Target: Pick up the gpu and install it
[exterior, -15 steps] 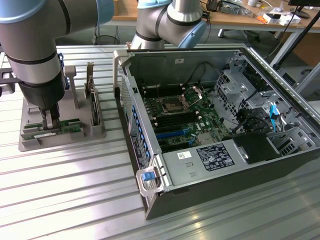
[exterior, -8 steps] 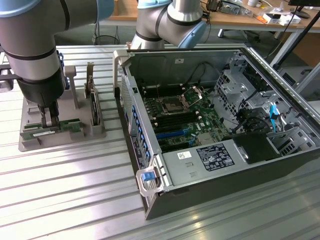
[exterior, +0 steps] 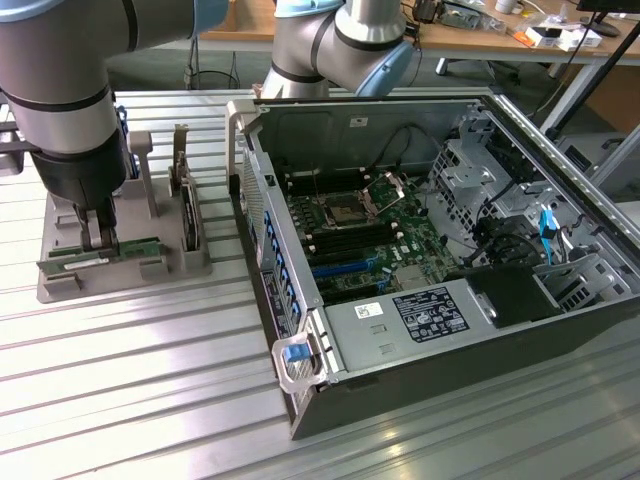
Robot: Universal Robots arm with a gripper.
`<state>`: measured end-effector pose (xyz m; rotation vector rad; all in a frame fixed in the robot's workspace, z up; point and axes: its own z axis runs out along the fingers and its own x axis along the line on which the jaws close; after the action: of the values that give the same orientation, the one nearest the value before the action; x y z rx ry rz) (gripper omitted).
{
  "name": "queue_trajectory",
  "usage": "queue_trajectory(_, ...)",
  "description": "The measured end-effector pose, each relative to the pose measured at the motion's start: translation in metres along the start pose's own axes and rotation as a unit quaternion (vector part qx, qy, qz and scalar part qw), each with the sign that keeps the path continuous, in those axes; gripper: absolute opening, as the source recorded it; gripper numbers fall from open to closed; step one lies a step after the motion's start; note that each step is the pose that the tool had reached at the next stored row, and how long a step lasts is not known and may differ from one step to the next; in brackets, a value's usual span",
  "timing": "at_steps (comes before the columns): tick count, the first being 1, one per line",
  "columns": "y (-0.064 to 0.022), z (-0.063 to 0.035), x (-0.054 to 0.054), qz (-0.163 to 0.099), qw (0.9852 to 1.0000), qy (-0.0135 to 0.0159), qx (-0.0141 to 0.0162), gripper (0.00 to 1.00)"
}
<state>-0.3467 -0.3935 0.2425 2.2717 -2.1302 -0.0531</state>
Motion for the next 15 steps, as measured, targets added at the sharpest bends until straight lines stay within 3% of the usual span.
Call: queue_trajectory(15, 0.0007, -0.0168, 0.000, 0.000, 1.0000, 0.0000, 0.0000, 0.13)
